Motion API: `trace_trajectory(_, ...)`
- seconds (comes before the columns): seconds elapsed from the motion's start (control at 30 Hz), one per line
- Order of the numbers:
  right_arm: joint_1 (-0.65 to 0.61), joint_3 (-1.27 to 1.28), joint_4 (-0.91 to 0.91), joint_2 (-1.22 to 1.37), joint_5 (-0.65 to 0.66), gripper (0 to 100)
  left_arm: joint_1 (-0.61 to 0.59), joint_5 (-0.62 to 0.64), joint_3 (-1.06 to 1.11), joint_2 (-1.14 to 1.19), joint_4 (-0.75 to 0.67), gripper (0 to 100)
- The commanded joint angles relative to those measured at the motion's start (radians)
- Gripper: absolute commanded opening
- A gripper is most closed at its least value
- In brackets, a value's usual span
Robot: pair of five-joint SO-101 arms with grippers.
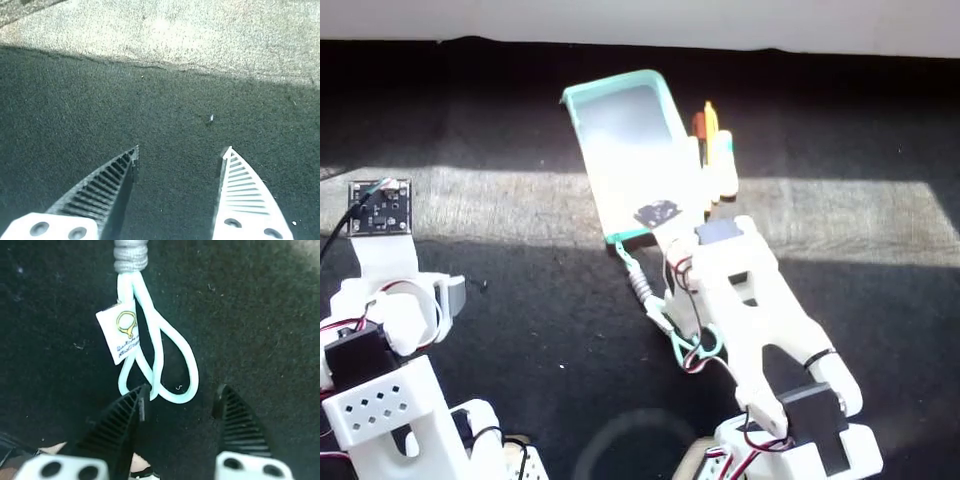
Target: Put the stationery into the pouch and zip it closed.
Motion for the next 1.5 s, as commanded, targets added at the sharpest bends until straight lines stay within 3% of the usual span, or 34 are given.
trace_trajectory(0.0,0.007,-0.216,0.091,-0.038,-0.046,23.1,0.016,0.005,-0.002,-0.002,-0.017,26)
trace_trajectory(0.1,-0.045,-0.366,0.116,-0.024,-0.138,23.5,0.016,0.005,-0.002,-0.002,-0.017,26)
trace_trajectory(0.23,-0.222,-0.383,0.090,0.087,-0.199,23.5,0.016,0.005,-0.001,-0.002,-0.017,26)
trace_trajectory(0.3,-0.246,-0.387,0.061,0.186,-0.212,23.5,0.016,0.005,0.015,-0.002,-0.017,26)
trace_trajectory(0.57,-0.229,-0.561,0.030,0.492,-0.210,23.5,0.021,0.002,0.110,-0.005,-0.017,26)
trace_trajectory(0.97,-0.225,-0.676,0.027,0.708,-0.206,22.9,0.021,0.002,0.111,-0.010,-0.017,26)
trace_trajectory(1.23,-0.219,-0.676,-0.028,0.725,-0.210,0.0,0.021,0.002,0.114,-0.010,-0.017,26)
trace_trajectory(1.47,-0.157,-0.667,-0.025,0.602,-0.212,0.5,0.021,0.003,0.114,-0.005,-0.017,26)
